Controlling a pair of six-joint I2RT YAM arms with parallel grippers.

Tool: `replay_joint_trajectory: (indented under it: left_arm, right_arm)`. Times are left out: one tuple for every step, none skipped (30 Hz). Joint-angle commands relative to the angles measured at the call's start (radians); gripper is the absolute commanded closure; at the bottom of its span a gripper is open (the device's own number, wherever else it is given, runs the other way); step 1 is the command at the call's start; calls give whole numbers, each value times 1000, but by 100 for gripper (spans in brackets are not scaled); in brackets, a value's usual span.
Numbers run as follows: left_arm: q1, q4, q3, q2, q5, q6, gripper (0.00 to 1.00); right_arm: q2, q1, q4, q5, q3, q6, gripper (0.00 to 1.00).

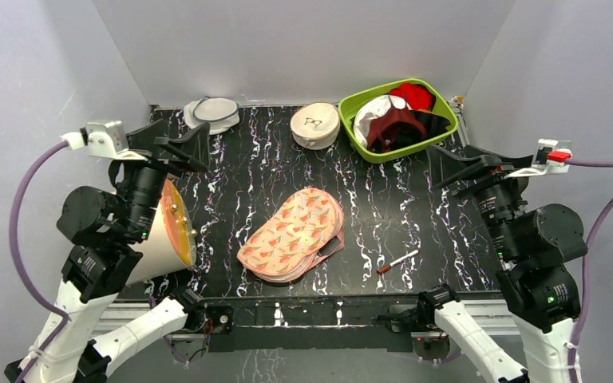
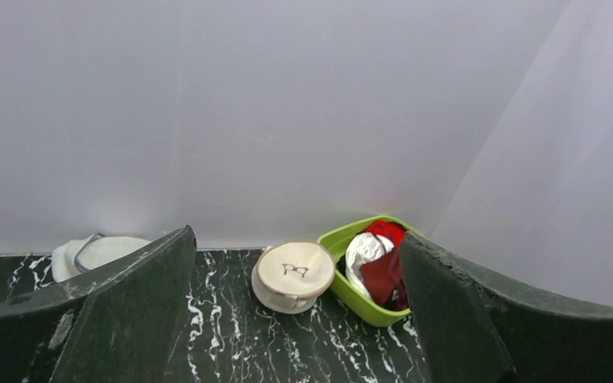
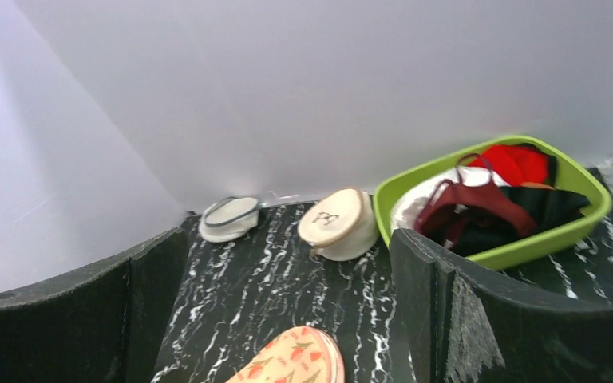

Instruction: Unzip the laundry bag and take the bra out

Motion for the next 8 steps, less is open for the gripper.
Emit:
replay_joint_trajectory:
  left_arm:
    - [-2,-24,4,25,-12,26,2]
    - [-2,-20,-1,27,-15,25,2]
    - [-2,-19,-1,34,-15,25,2]
    - [-2,-20,3,41,-13,22,2]
    - [-2,-22,6,47,-6,17,2]
    - [-2,-21,8,54,1,14,2]
    - [-2,-21,9,59,7,10,2]
    - [-2,-21,10,64,13,6,2]
  right_arm:
    - [-17,-1,-45,177,-2,17,2]
    - [-24,-2,-46,217,-10,32,2]
    - [-34,-1,-45,237,-19,36,2]
    - [-45,-1,-30,233,-44,22,2]
    - [-62,-1,-2,215,-73,7,2]
    - [-70,-1,3,211,-88,11,2]
    - [-74,-1,0,205,-94,14,2]
    - [-80,-1,6,194,-98,4,2]
